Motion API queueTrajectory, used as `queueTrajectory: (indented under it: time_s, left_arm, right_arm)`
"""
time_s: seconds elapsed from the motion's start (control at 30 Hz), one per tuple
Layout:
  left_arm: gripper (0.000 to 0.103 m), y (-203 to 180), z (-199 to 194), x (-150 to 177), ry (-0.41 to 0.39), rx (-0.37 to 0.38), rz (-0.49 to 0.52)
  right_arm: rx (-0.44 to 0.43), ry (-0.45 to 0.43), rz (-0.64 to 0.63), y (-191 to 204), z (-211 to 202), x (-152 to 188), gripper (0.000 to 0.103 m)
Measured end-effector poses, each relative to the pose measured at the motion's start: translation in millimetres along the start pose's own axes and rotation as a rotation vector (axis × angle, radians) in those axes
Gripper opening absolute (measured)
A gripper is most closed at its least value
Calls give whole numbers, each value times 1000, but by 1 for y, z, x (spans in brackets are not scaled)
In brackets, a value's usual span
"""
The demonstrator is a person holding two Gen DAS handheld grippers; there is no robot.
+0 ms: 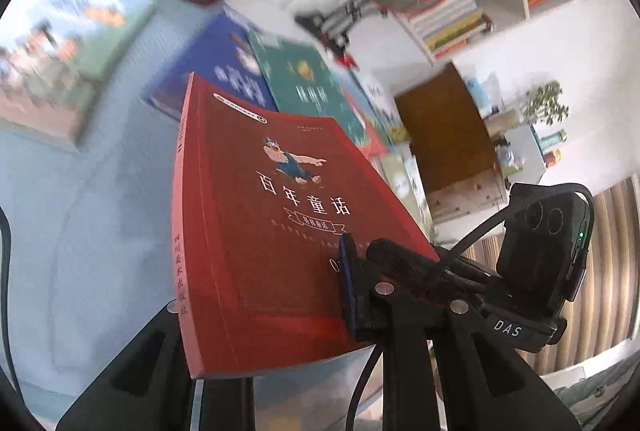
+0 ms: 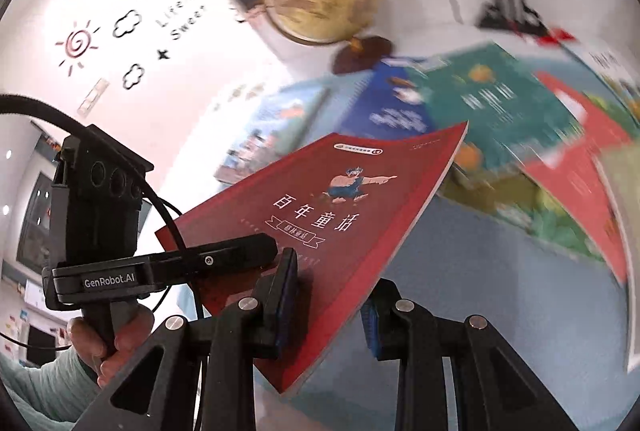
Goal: Organize books
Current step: 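Carry the upright red book toward the globe with the left gripper, then stand the red book on its edge and open the left gripper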
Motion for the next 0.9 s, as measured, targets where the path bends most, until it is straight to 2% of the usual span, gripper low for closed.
queueTrajectory:
  time_s: [0.13, 0.3, 0.47, 0.6, 0.73, 0.9]
  left_arm:
    - [17, 29, -44, -33, -76, -26, 1]
    - [17, 82, -77, -68, -128, -86, -21]
    - [19, 136, -84, -94, -120, -130, -42]
    - [19, 166, -79, -112, -107, -106, -69]
    - [23, 180, -70, -125, -74, -83, -78]
    - [24, 196, -52, -126, 3, -62, -103]
  right_arm:
    - [-38, -27, -43, 39, 25, -40, 29]
    - [-55, -7, -96, 81, 82, -81, 29]
    - [-63, 65, -98, 98, 139, -109, 30]
    - [-53, 98, -83, 97, 170, -126, 30]
    - [-56, 106, -35, 89, 189, -137, 30]
    - [-41, 136, 12, 79, 208, -138, 30]
Point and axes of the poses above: each gripper's, at about its wrist camera, not at the fingertips, and z roughly the way its jaws point, y to its left, x to its underside, the point moved 8 cm from there along z, roughly the way its jaws point, and after that the axes turned 7 degrees about y, right-handed, at the moved point
